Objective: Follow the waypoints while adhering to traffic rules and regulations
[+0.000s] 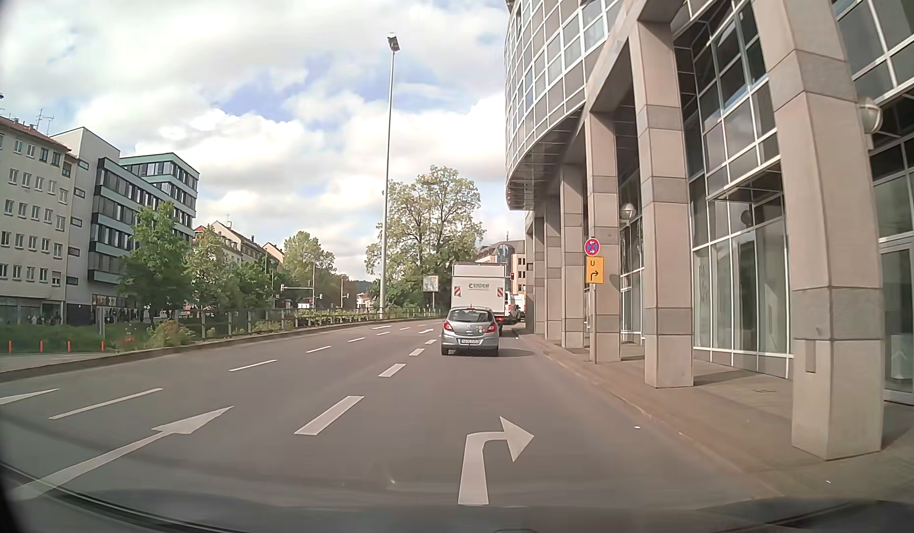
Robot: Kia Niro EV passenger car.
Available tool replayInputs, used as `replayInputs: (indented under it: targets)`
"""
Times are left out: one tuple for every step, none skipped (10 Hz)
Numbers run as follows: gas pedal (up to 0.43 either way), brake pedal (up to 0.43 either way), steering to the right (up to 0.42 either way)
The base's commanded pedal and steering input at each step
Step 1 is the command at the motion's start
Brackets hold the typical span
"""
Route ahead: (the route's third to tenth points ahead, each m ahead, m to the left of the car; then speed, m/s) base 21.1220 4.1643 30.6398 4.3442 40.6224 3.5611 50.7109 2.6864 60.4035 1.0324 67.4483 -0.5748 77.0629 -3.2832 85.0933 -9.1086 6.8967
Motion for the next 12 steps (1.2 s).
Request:
replayInputs:
  targets:
    - [0.0, 0.0, 0.0]
    - [0.0, 0.0, 0.0]
    - [0.0, 0.0, 0.0]
    - [0.0, 0.0, 0.0]
    - [0.0, 0.0, 0.0]
    - [0.0, 0.0, 0.0]
    - [0.0, 0.0, 0.0]
    - [0.0, 0.0, 0.0]
    - [0.0, 0.0, 0.0]
    - [0.0, 0.0, 0.0]
    - [0.0, 0.0, 0.0]
    - [0.0, 0.0, 0.0]
